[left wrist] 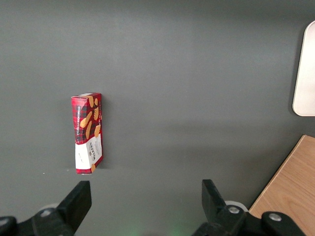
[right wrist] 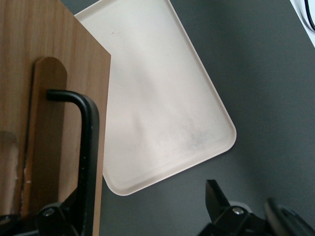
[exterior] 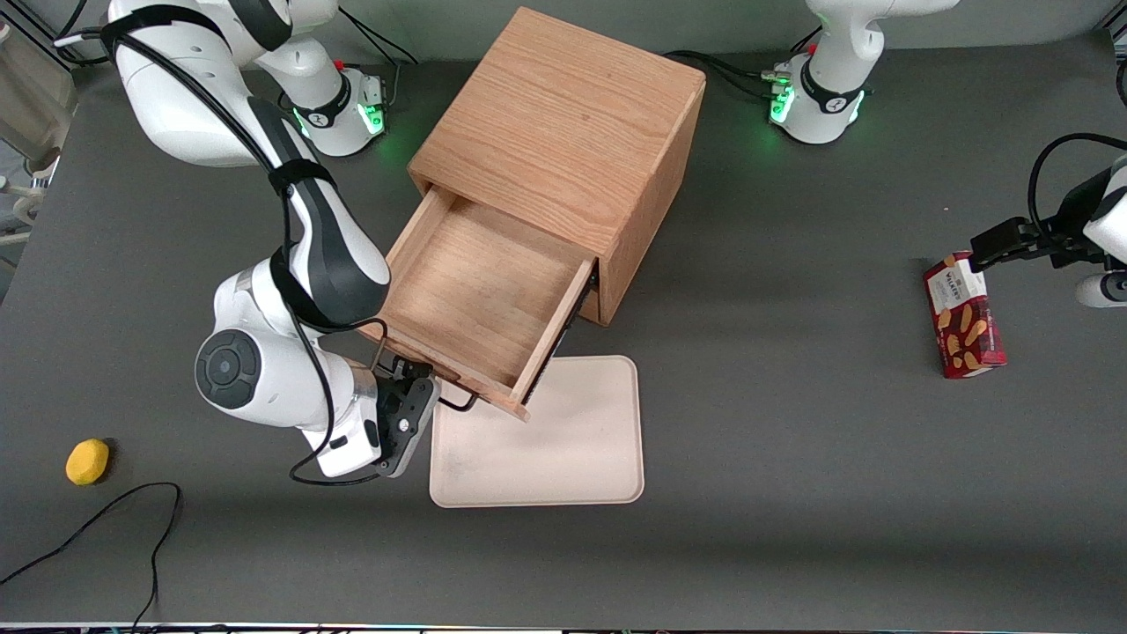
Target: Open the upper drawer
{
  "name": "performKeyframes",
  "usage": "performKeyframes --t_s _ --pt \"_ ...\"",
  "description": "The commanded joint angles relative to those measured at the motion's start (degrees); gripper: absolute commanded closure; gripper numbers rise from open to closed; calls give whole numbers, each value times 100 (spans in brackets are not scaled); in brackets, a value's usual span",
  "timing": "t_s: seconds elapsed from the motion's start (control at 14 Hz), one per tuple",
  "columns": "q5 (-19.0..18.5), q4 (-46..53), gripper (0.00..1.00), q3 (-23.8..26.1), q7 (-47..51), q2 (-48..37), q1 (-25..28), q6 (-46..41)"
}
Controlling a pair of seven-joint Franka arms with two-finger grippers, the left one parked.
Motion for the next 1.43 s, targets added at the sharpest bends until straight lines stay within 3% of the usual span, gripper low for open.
performKeyframes --t_s 0.0,0.5,1.36 --pt "105 303 0 -20 -189 192 -28 -56" --pt "96 312 0 -12 -57 96 -20 -135" --pt "87 364 0 -134 162 -915 -28 -1215"
